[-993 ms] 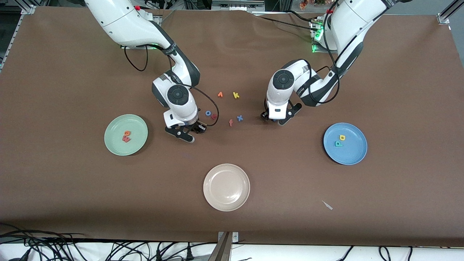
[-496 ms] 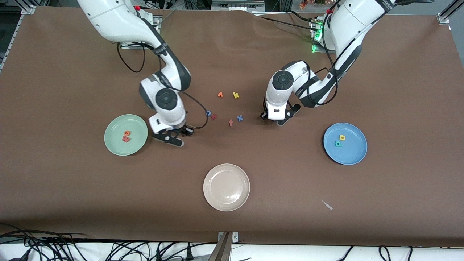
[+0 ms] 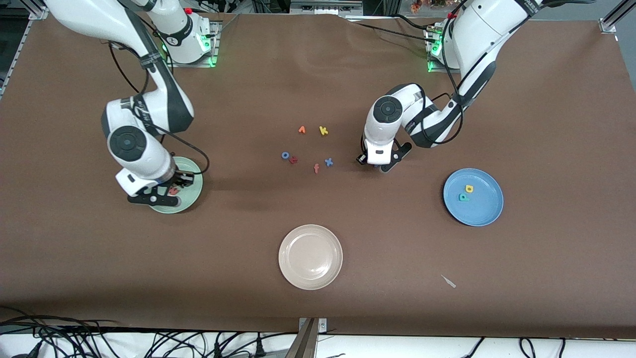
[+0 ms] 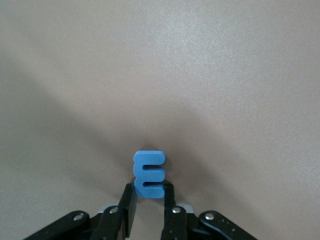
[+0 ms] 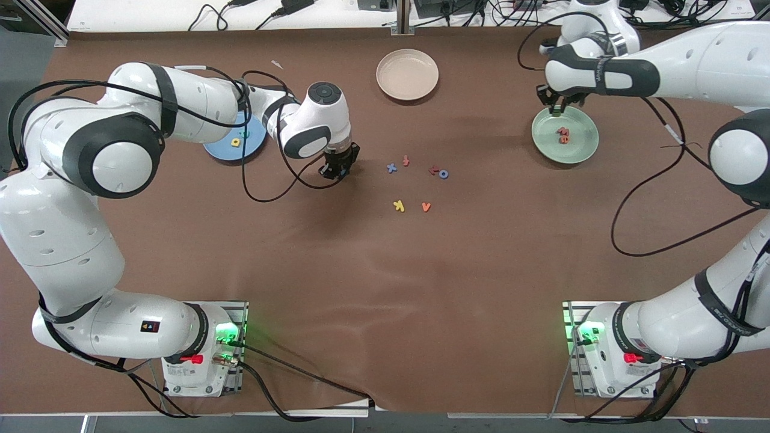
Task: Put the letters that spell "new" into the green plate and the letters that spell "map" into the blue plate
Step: 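Place the green u on the green plate while the left gripper lifts the E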
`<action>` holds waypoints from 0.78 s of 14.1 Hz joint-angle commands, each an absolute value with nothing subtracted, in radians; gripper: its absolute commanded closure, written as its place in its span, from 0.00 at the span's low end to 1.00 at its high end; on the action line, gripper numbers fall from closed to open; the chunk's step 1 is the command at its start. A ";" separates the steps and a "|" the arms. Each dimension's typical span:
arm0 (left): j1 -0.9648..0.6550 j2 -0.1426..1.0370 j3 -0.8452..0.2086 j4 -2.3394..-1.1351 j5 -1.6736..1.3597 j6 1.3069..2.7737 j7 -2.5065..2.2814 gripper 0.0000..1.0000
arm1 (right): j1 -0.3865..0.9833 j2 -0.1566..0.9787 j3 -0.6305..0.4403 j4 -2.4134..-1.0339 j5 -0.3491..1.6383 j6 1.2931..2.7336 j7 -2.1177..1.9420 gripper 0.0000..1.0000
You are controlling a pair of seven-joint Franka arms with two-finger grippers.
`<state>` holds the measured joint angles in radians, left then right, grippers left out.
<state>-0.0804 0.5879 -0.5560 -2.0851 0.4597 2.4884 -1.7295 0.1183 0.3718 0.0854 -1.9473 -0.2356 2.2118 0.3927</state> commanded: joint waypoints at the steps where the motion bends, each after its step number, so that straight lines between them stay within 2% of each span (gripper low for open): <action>1: -0.074 0.626 -0.532 -2.091 0.538 2.480 -1.775 1.00 | 0.107 0.293 0.103 -2.051 -0.221 2.233 0.382 0.50; 2: -0.074 0.626 -0.532 -2.091 0.538 2.477 -1.775 1.00 | 0.107 0.279 0.103 -2.059 -0.212 2.229 0.383 0.45; 6: -0.068 0.617 -0.534 -2.071 0.538 2.461 -1.763 1.00 | 0.107 0.242 0.104 -2.054 -0.158 2.197 0.371 0.33; 7: -0.067 0.617 -0.535 -2.063 0.538 2.436 -1.758 1.00 | 0.107 0.230 0.106 -2.051 -0.155 2.195 0.373 0.24; 8: -0.067 0.617 -0.535 -2.036 0.538 2.393 -1.743 1.00 | 0.107 0.213 0.109 -2.046 -0.144 2.194 0.374 0.23; 9: -0.067 0.617 -0.537 -2.013 0.526 2.347 -1.714 1.00 | 0.107 0.197 0.110 -2.042 -0.132 2.184 0.371 0.17; 10: -0.067 0.617 -0.537 -1.993 0.519 2.312 -1.686 1.00 | 0.107 0.180 0.112 -2.022 -0.129 2.157 0.370 0.16; 11: -0.066 0.617 -0.537 -1.971 0.511 2.281 -1.657 1.00 | 0.107 0.161 0.118 -2.001 -0.127 2.131 0.364 0.09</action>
<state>-0.0748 0.5928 -0.5352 -2.0306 0.4884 2.3507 -1.7085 0.1143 0.2215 0.1029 -2.0171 -0.1533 2.1886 0.3877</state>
